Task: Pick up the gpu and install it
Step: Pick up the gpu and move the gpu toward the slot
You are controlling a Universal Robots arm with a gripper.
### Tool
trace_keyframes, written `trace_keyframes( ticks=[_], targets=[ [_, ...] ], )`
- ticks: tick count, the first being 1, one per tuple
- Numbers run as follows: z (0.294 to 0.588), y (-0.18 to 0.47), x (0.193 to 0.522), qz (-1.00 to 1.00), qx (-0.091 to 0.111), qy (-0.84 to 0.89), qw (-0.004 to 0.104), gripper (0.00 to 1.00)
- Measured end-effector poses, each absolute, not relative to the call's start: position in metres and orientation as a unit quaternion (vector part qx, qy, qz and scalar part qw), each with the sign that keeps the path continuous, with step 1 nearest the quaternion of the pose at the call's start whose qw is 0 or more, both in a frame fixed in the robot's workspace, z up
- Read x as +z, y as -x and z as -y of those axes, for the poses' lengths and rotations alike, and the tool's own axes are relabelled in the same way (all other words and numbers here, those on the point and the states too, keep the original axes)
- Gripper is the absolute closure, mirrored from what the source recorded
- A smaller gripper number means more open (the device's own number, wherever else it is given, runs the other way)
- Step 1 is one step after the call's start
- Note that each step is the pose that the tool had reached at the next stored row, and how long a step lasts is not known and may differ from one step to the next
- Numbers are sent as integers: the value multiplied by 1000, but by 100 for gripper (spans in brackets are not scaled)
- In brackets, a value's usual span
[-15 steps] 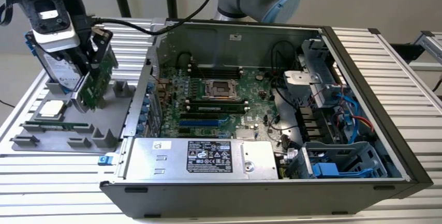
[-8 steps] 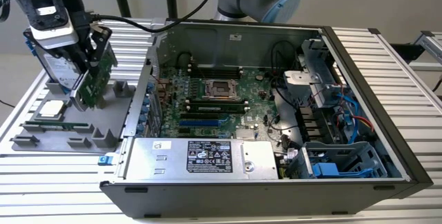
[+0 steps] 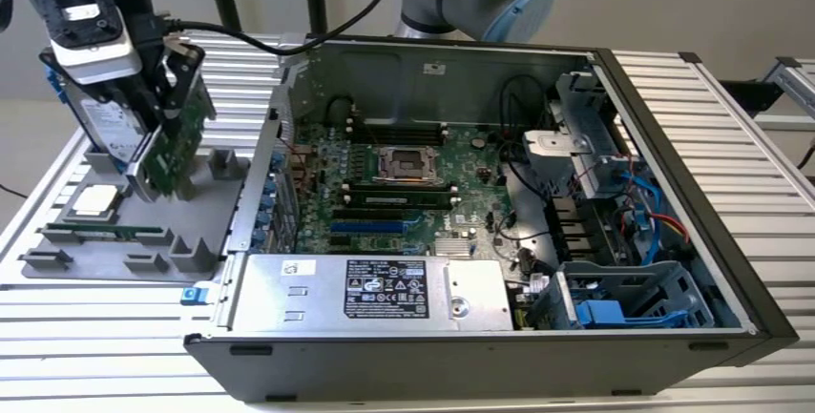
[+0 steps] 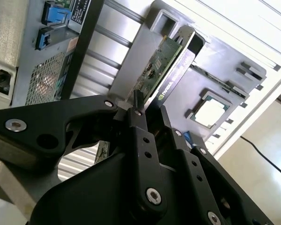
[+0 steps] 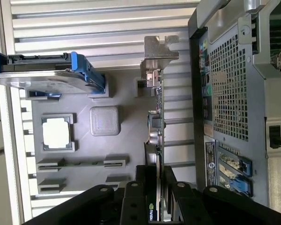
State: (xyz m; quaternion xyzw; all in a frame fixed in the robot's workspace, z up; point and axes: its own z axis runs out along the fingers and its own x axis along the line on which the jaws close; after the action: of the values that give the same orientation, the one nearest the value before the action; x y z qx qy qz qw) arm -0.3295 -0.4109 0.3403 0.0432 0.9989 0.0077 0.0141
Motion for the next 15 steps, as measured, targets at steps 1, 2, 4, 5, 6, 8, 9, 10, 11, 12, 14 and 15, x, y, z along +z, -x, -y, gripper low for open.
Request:
trace_keyframes(
  ticks=[1, 2, 4, 5, 6, 8, 9, 10, 11, 12, 14, 15],
  targets=[
    [411, 330, 341, -999, 8, -43, 14, 100],
    [411, 330, 341, -999, 8, -43, 14, 100],
    [411, 330, 342, -999, 8, -43, 14, 100],
    [411, 330, 343, -999, 8, -43, 14, 100],
    [411, 330, 343, -999, 8, -43, 14, 100],
    [411, 330, 345, -999, 8, -43, 14, 100],
    [411, 330, 346, -999, 8, -43, 14, 100],
    [411, 330, 346, -999, 8, -43, 14, 100],
    [411, 330, 347, -999, 8, -43, 14, 100],
    [411, 330, 348, -999, 8, -43, 14, 100],
    [411, 330, 351, -999, 8, -43, 14, 100],
    [411, 330, 352, -999, 8, -43, 14, 100]
  ],
)
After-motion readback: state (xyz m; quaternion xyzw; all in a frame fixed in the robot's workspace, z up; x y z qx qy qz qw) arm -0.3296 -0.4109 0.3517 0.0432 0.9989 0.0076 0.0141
